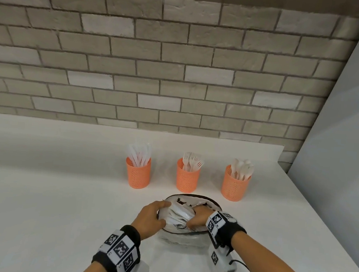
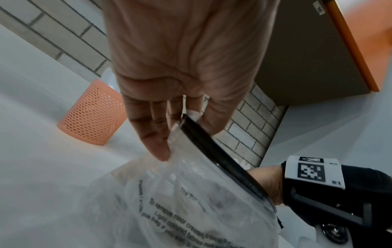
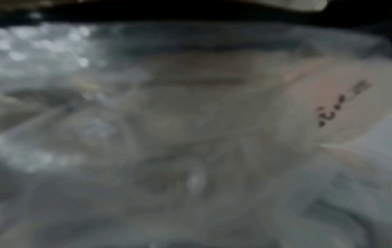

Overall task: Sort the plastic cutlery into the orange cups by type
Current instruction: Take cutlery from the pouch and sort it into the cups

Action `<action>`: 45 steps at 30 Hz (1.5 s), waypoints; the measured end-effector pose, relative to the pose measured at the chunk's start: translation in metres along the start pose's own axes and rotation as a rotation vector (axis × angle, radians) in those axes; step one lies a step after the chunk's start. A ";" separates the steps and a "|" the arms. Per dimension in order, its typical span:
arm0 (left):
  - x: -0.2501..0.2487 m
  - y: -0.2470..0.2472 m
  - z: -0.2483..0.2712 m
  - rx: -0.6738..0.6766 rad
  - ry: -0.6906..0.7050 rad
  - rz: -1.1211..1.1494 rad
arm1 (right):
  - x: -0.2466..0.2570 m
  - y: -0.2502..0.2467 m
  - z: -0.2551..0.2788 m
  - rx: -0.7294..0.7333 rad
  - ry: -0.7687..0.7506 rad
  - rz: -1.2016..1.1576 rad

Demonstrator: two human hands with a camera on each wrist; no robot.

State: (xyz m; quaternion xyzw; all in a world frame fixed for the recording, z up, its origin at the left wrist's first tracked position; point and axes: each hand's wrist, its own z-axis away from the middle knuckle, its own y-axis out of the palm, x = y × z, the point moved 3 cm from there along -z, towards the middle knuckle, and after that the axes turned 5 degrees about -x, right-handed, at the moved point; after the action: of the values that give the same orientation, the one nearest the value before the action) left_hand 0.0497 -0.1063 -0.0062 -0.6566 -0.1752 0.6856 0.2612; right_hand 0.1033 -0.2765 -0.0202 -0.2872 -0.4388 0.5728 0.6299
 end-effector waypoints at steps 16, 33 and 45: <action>0.006 -0.005 -0.004 -0.052 -0.020 0.065 | 0.000 0.000 -0.004 -0.094 -0.007 0.021; 0.015 -0.005 -0.014 -0.076 -0.093 0.106 | 0.007 -0.003 0.001 -0.103 -0.080 -0.008; 0.013 0.001 -0.012 -0.118 -0.105 0.090 | 0.005 -0.004 0.006 -0.161 -0.121 -0.145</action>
State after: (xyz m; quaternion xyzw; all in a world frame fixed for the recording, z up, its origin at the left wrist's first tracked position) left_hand 0.0618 -0.1004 -0.0183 -0.6411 -0.1990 0.7186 0.1816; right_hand 0.1000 -0.2736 -0.0130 -0.2693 -0.5403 0.5050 0.6169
